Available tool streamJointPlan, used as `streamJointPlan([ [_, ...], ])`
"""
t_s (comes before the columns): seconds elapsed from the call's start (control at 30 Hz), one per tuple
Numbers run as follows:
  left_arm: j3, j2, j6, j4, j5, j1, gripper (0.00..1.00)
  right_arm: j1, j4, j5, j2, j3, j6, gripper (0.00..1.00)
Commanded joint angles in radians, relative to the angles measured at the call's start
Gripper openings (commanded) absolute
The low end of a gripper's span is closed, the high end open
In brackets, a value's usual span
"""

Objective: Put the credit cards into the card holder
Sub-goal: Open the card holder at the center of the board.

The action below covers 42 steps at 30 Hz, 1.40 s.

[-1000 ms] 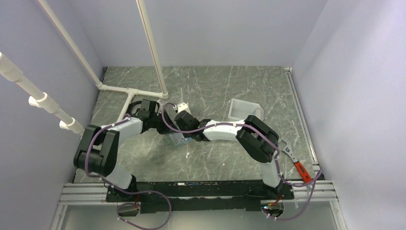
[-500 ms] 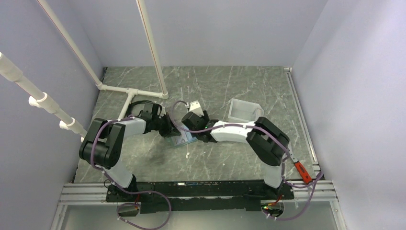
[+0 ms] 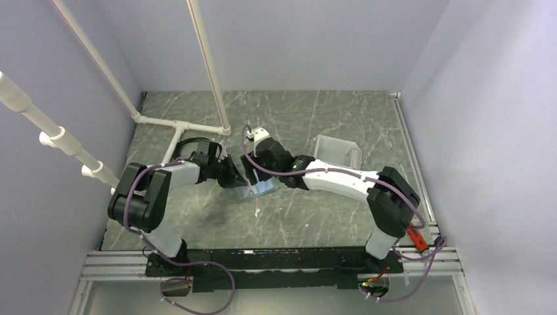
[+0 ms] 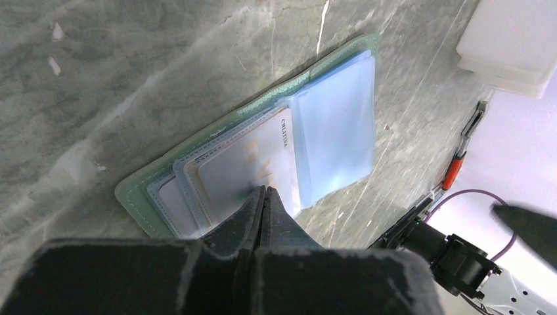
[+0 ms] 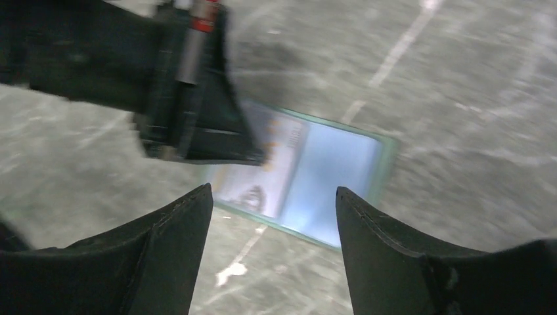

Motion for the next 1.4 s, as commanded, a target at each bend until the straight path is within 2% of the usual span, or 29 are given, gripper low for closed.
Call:
streamJointPlan([
  [0.0,-0.018,-0.003,0.049,-0.092,-0.082,0.001,0.01,-0.007,0.141,-0.308,0.075,0.068,0.025,0.65],
  [0.13,-0.021,-0.037,0.068,-0.128,-0.099,0.001,0.04,-0.069,0.159,-0.325,0.132,0.032,0.072,0.47],
  [0.2,-0.018,-0.063,0.085,-0.156,-0.106,0.001,0.07,-0.106,0.160,-0.329,0.140,-0.006,0.089,0.42],
  [0.47,0.054,-0.193,0.085,-0.170,0.049,-0.012,0.34,-0.148,0.229,-0.442,0.144,-0.108,0.124,0.40],
  [0.63,0.085,-0.247,0.083,-0.243,-0.073,-0.018,0.38,-0.148,0.236,-0.467,0.148,-0.088,0.143,0.38],
  [0.73,0.063,-0.262,0.086,-0.300,-0.196,-0.018,0.40,-0.149,0.241,-0.479,0.155,-0.080,0.149,0.44],
  [0.87,0.001,-0.246,0.073,-0.295,-0.268,-0.017,0.38,-0.152,0.251,-0.518,0.190,-0.066,0.157,0.45],
  [1.0,-0.040,-0.208,0.061,-0.265,-0.292,-0.016,0.24,-0.159,0.269,-0.526,0.215,-0.065,0.166,0.45],
  [1.13,-0.067,-0.163,0.058,-0.225,-0.306,-0.018,0.17,-0.165,0.286,-0.562,0.248,-0.052,0.174,0.45],
  [1.27,-0.092,-0.113,0.036,-0.166,-0.264,-0.021,0.09,-0.161,0.338,-0.624,0.279,-0.043,0.207,0.38],
  [1.37,-0.107,-0.098,0.019,-0.132,-0.246,-0.033,0.07,-0.151,0.384,-0.682,0.308,-0.030,0.238,0.34],
])
